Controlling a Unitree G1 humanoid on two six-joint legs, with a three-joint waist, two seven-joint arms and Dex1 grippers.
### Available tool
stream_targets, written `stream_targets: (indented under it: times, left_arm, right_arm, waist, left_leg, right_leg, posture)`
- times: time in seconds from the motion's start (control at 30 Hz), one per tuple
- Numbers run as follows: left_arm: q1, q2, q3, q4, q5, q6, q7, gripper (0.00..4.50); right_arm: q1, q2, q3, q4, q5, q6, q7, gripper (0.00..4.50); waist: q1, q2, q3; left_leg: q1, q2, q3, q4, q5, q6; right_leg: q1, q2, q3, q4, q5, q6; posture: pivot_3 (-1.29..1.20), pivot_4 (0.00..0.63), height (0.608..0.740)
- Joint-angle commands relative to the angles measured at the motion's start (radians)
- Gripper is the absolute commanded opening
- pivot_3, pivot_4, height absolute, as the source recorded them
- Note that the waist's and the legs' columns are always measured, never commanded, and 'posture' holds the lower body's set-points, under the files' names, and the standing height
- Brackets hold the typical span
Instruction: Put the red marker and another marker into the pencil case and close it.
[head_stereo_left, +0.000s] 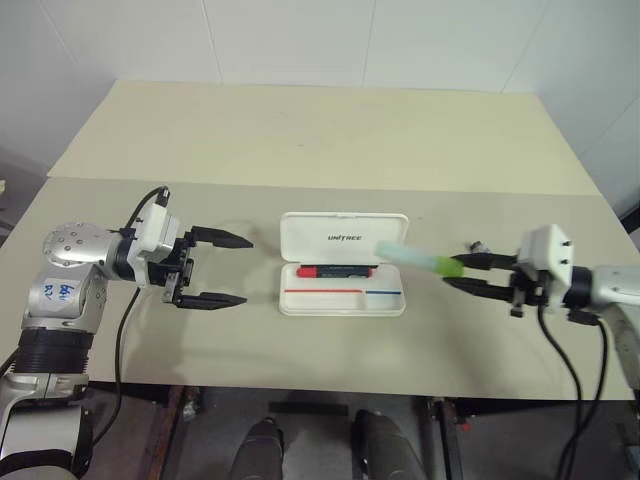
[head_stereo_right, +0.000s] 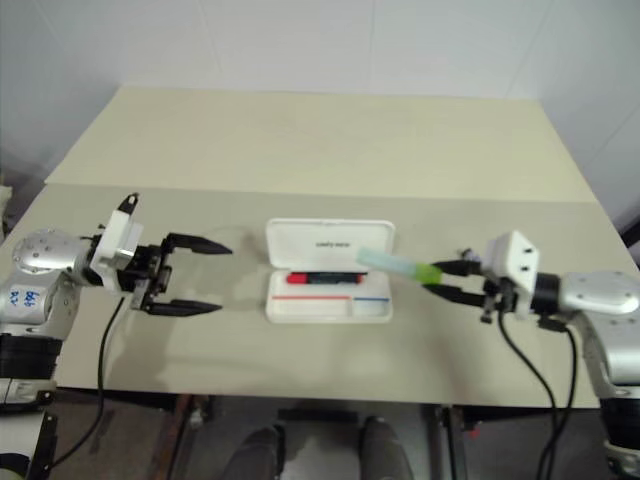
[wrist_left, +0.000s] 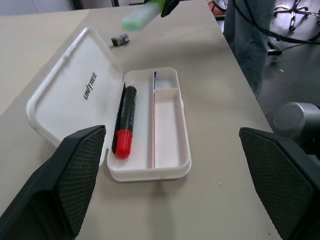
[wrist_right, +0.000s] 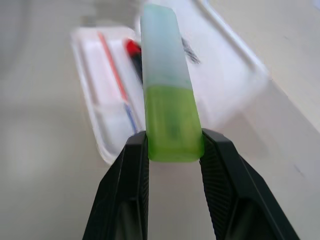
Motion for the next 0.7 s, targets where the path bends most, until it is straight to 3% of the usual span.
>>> stream_targets:
  times: [0.03,0.27,0.7]
  left_arm:
    - [0.019,0.023,0.022,-0.058,-0.014,0.007,-0.029,4.5]
    - [0.076,0.041,0.026,-0.121,-0.016,0.045,-0.016,4.5]
    - [0.146,0.036,0.023,-0.205,-0.008,0.081,0.027,4.5]
  right_arm:
    - [-0.06,0.051,0.079,-0.019,-0.01,-0.002,0.009,1.1]
    - [-0.153,0.165,0.226,0.035,-0.048,0.0,0.031,1.1]
    - [-0.255,0.243,0.331,0.223,-0.178,-0.108,0.064,1.1]
  waist:
    - [0.001,0.0,0.0]
    - [0.0,0.0,0.0]
    - [-0.003,0.0,0.0]
  left_leg:
    - [0.0,0.0,0.0,0.0,0.0,0.0]
    - [0.0,0.0,0.0,-0.001,0.0,0.0]
    - [0.0,0.0,0.0,-0.001,0.0,0.0]
  right_leg:
    - [0.0,0.0,0.0,0.0,0.0,0.001]
    - [-0.001,0.0,0.0,0.001,0.001,0.001]
    - [-0.002,0.0,0.0,0.004,0.0,0.0]
  posture:
    - [0.0,0.15,0.74]
    - [0.0,0.15,0.74]
    - [0.0,0.15,0.74]
